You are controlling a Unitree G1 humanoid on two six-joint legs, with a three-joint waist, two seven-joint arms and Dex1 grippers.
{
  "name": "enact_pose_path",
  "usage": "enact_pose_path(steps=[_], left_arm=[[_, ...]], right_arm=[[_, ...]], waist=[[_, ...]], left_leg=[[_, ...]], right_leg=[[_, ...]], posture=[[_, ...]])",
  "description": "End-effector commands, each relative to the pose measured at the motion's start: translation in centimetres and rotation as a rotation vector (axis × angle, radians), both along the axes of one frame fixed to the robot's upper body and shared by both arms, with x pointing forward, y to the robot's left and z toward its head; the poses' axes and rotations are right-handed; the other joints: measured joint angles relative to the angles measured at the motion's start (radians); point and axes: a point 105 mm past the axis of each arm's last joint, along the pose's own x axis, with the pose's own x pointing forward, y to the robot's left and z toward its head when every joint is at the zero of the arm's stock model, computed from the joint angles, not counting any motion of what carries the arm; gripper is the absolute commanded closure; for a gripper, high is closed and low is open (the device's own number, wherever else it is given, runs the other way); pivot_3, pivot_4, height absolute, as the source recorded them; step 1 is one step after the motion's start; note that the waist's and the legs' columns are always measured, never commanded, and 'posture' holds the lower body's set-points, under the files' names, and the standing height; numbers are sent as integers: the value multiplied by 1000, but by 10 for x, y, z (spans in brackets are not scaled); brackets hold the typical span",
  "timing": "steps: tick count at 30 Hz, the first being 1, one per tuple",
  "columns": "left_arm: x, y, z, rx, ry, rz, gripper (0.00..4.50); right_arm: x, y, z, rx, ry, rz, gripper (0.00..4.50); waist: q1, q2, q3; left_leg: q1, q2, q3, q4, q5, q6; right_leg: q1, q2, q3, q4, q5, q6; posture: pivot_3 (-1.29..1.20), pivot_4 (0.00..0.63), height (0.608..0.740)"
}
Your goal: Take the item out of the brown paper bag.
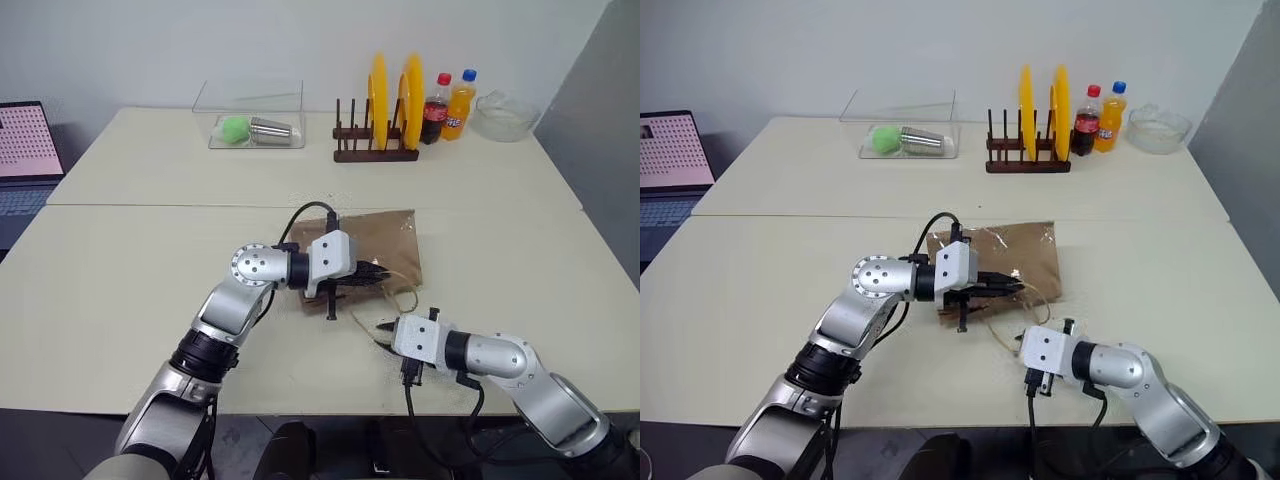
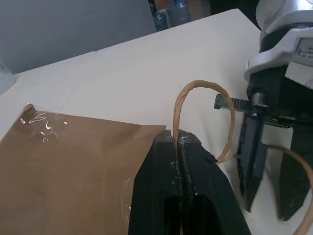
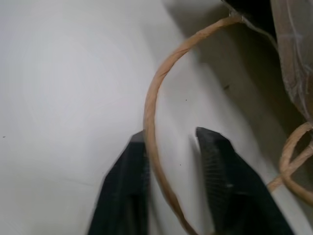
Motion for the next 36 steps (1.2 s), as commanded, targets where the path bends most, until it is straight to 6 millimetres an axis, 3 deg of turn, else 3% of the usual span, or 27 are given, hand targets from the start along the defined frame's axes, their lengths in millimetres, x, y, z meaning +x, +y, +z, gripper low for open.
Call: enact_pose_path(steps=[1,9,23,32,36], left_arm=[[1,2,21,-44,-62,4,4500],[9,2,29,-65,-35,63,4500],[55,15,113,-245,26,300,4500],[70,25,135,-308,2,353,4500],[64,25,143,-339,-3,303,4500]], right_arm=[[-4,4,12,24,-42,18,4461],[-10,5,0,8,1,25,4461],[-15,-1,-39,-192,27,87,4461],[-16,1,-40,-193,20,85,4461],[-12,5,-33,-144,6,61,4461]], waist=[[0,0,0],[0,0,0],[-1,-1,-1],[-1,-1,-2],[-2,-1,-2]], left_leg=[[0,0,0,0,0,0],[0,0,0,0,0,0],[1,0,-1,1,0,0],[6,0,0,0,0,-1],[6,0,0,0,3,-5]], right_leg=[[0,0,0,0,0,0],[0,0,0,0,0,0],[1,0,-1,1,0,0],[5,0,0,1,0,0],[5,0,1,1,0,0]], posture=[[0,150,740],[0,150,740],[0,150,740],[0,150,740],[0,150,740]])
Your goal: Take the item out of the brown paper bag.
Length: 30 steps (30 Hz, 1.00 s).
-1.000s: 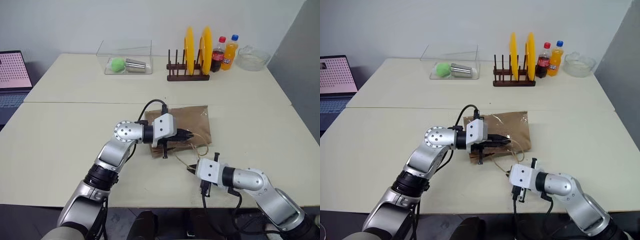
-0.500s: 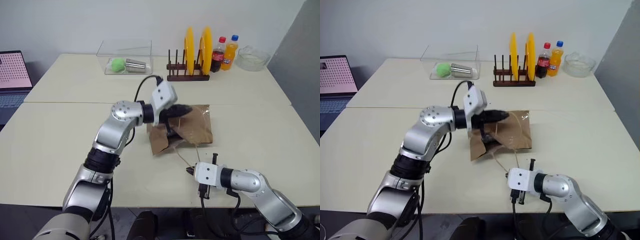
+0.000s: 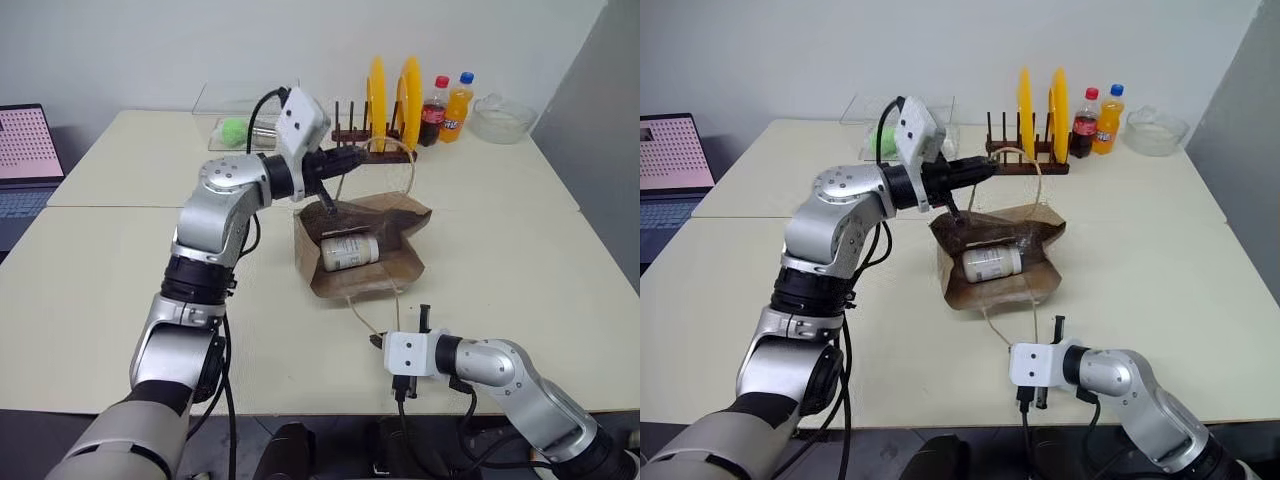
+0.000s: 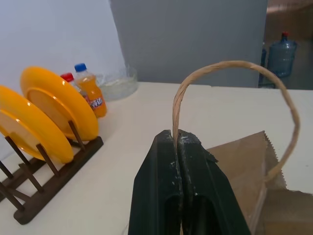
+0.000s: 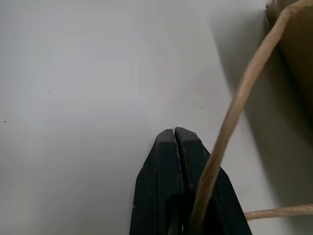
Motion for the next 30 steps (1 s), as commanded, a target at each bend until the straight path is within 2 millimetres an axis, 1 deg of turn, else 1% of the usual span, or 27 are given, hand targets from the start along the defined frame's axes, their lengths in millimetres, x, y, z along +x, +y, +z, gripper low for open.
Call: enact_pose_path(steps=[1,2,3,4,6,7,9,10,13,14,17,20,21,23,25,27,28,30], left_arm=[[-13,-1,26,-48,-86,-65,4500],[-16,-2,25,-42,-89,-85,4500],[-19,-2,23,-35,-91,-105,4500],[-23,-3,21,-27,-89,-125,4500],[-29,-4,17,-22,-85,-161,4500],[-32,-4,16,-19,-83,-173,4500],[-36,-4,15,-19,-83,-193,4500],[-37,-4,14,-18,-81,-202,4500],[-40,-3,11,-11,-80,-215,4500],[-40,-2,11,-10,-80,-215,4500],[-41,-2,7,-6,-78,-217,4500],[-42,-3,2,0,-75,-223,4500],[-42,-3,1,1,-76,-224,4500],[-41,-3,1,0,-76,-225,4500],[-41,-4,2,-9,-79,-227,4500],[-41,-5,3,-21,-82,-226,4500],[-41,-5,4,-26,-84,-224,4500],[-39,-5,7,-36,-92,-214,4500]], right_arm=[[-5,0,-14,7,85,-27,4461],[-3,2,-8,40,80,-37,4461],[-2,4,-4,63,81,-40,4106],[-2,6,0,82,86,-39,3929],[-1,7,8,110,88,-47,3294],[-3,7,11,118,105,-41,2909],[-7,6,19,133,132,-22,2300],[-9,4,25,143,135,-15,2300],[-10,-4,57,184,111,-1,2300],[-12,-7,64,183,112,8,2300],[-21,-18,81,200,164,27,2300],[-31,-25,97,321,290,35,2300],[-32,-27,100,329,299,39,2300],[-26,-25,110,364,280,41,2300],[-12,-10,129,445,225,61,2300],[0,6,142,506,195,73,2300],[5,11,144,511,188,69,2300],[23,19,139,472,143,33,2300]], waist=[[0,0,0],[-1,0,0],[-2,0,0],[-2,0,0],[-3,0,0],[-2,0,0],[-1,0,0],[-1,0,0],[0,0,0],[0,0,0],[1,0,0],[0,0,0],[0,0,0],[0,0,0],[-4,0,0],[-8,0,1],[-6,0,1],[-5,0,1]], left_leg=[[0,0,0,0,0,0],[0,0,0,0,0,0],[0,0,0,0,0,0],[0,0,0,0,0,0],[0,0,0,0,0,0],[0,0,0,0,0,0],[0,0,0,0,0,0],[0,0,0,0,0,0],[-1,0,0,0,0,0],[-2,0,0,0,0,0],[-2,0,0,0,-1,3],[-2,0,-1,0,-2,4],[-2,0,-1,0,-2,4],[-2,0,-1,0,-2,4],[-2,0,0,0,-2,4],[-1,0,1,0,-2,4],[0,0,1,0,-2,4],[-1,0,-1,-1,-2,4]], right_leg=[[0,0,0,0,0,0],[0,0,0,0,0,0],[0,0,0,0,0,0],[0,0,0,0,0,0],[0,0,1,1,0,0],[0,0,1,1,0,0],[0,0,0,0,0,0],[-1,0,0,0,0,0],[-1,0,0,0,0,0],[-2,0,1,0,0,0],[-2,0,0,0,0,0],[-2,0,-1,0,0,0],[-2,0,-1,0,0,0],[-2,0,-1,0,0,0],[-2,0,0,0,0,0],[-1,0,1,1,0,0],[-2,0,1,2,0,0],[-2,0,-1,1,0,0]], posture=[[0,150,740],[0,150,740],[0,150,740],[0,150,740],[0,150,740],[0,150,740],[0,150,740],[0,150,740],[0,150,740],[0,150,740],[0,150,740],[0,150,740],[0,150,740],[0,150,740],[0,150,740],[0,150,740],[0,150,740],[0,150,740]])
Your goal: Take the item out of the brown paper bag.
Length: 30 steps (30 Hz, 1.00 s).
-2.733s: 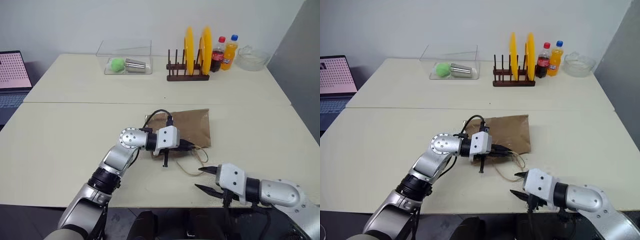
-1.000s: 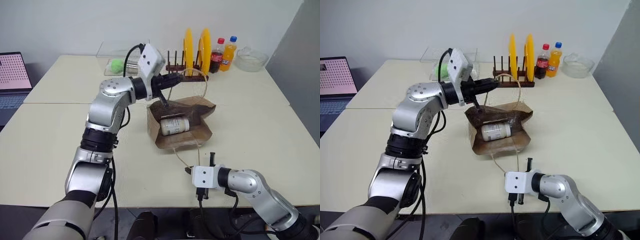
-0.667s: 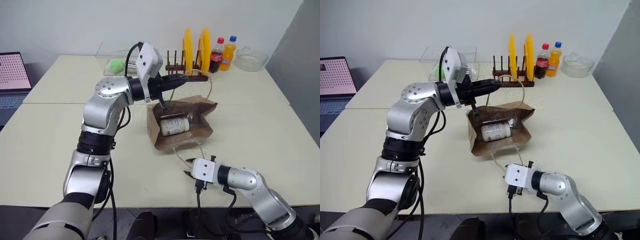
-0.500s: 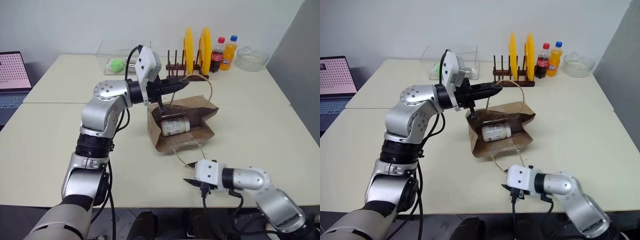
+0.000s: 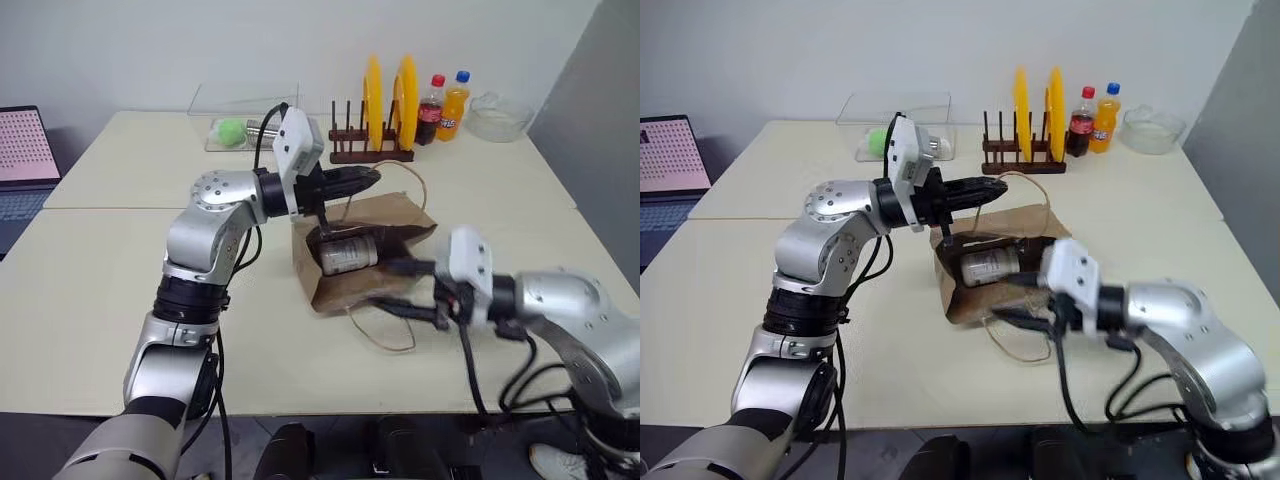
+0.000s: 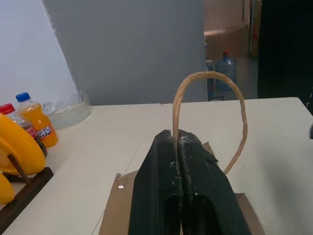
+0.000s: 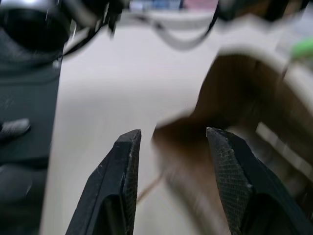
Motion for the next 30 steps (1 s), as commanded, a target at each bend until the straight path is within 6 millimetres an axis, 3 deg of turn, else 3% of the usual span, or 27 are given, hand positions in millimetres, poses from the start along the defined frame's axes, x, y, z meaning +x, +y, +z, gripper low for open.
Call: enact_pose_path(steps=[1,5,6,8,13,24,30], left_arm=[[-3,2,20,-45,-77,12,4500],[-1,3,26,-69,-94,32,4500],[-1,4,27,-71,-95,34,4500],[-1,4,28,-73,-96,35,4500],[-2,8,29,-73,-104,42,4500],[1,9,30,-65,-111,44,4500],[0,9,28,-62,-111,42,4500]], right_arm=[[28,11,-14,-83,-42,-76,2300],[54,18,-35,-207,-134,-124,2300],[60,19,-37,-225,-157,-135,2117],[66,21,-40,-242,-184,-148,1697],[83,25,-44,-368,-344,-157,26],[105,40,-62,-656,-533,-53,26],[123,39,-76,-789,-529,-81,26]], waist=[[1,0,0],[6,0,0],[6,0,0],[6,0,0],[4,0,0],[1,0,0],[0,0,0]], left_leg=[[0,0,0,0,0,0],[-5,-1,2,1,0,0],[-7,-1,2,2,2,-4],[-9,-1,3,2,2,-4],[-10,-1,3,2,2,-4],[-9,-1,4,2,2,-4],[-9,-1,4,2,3,-4]], right_leg=[[0,0,0,0,0,0],[-5,-1,1,-1,0,-1],[-6,-1,2,-1,3,-5],[-8,-1,2,0,3,-5],[-11,-1,3,1,3,-5],[-11,0,3,2,3,-6],[-11,0,3,2,4,-6]], posture=[[0,150,740],[0,150,740],[0,150,740],[0,150,740],[0,150,740],[0,150,740],[0,150,740]])
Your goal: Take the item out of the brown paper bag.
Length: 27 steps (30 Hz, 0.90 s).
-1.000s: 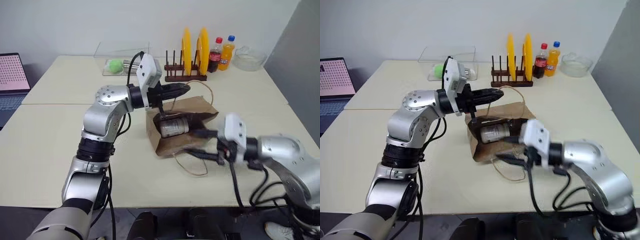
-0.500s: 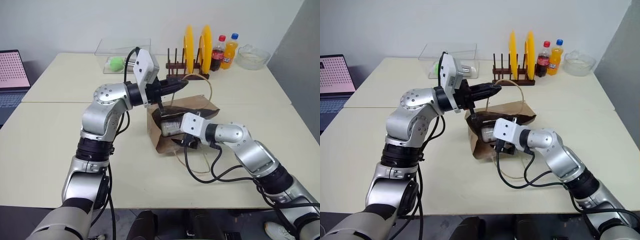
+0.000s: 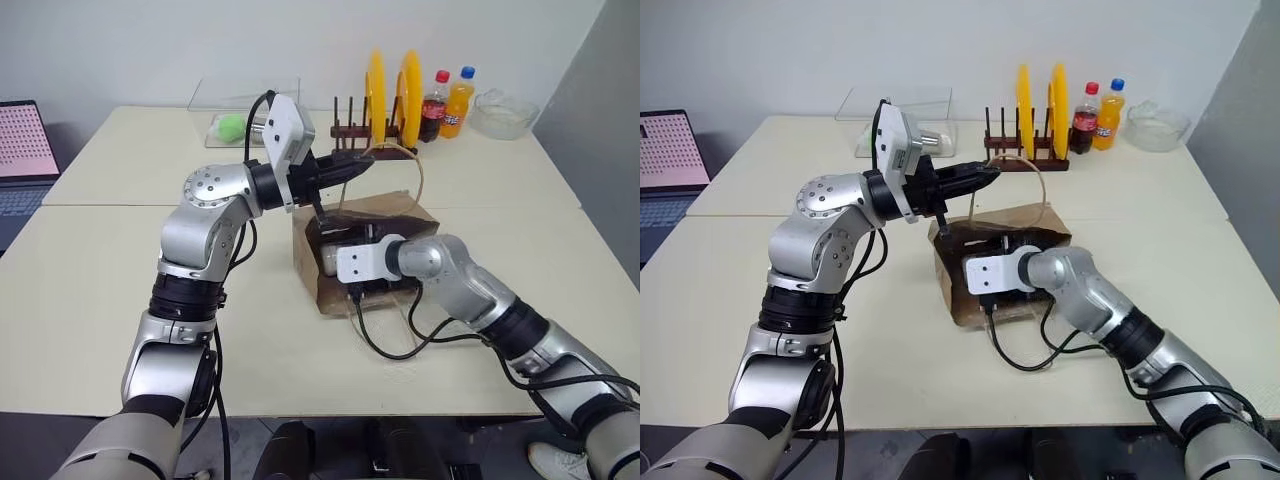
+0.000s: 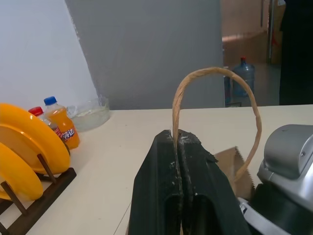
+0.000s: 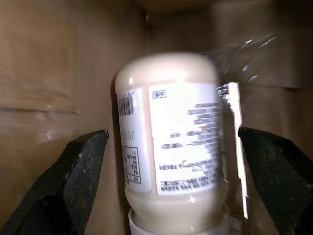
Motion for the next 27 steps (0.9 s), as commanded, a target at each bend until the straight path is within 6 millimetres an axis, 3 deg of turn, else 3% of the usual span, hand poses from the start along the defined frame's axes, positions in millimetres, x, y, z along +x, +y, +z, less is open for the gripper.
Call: enact_pose_path(steps=[1,4,8,15,20,27], left_arm=[[-5,0,17,-18,-66,-11,4500],[-5,1,15,-16,-64,-7,4500],[-2,4,12,-3,-60,9,4500],[9,8,12,14,-58,62,4500],[23,12,9,37,-44,129,4500],[40,13,9,48,-23,202,4500]], right_arm=[[6,1,2,-37,-14,-1,26],[8,2,4,-18,-7,-10,387],[3,4,12,14,5,11,1496],[-23,11,47,111,19,129,1498],[-45,12,85,254,28,241,1498],[-60,-2,119,411,9,348,1498]], waist=[[0,0,0],[0,0,0],[-1,0,0],[0,0,0],[1,0,0],[1,0,0]], left_leg=[[0,0,0,0,0,0],[0,0,0,0,0,0],[0,0,0,0,0,0],[0,0,0,0,0,0],[-1,0,-1,0,0,0],[0,0,-1,0,-2,3]], right_leg=[[0,0,0,0,0,0],[0,0,0,0,0,0],[0,0,0,1,0,0],[-1,0,0,1,0,0],[-1,0,0,1,0,0],[-1,0,-1,1,0,0]], posture=[[0,150,740],[0,150,740],[0,150,740],[0,150,740],[0,150,740],[0,150,740]])
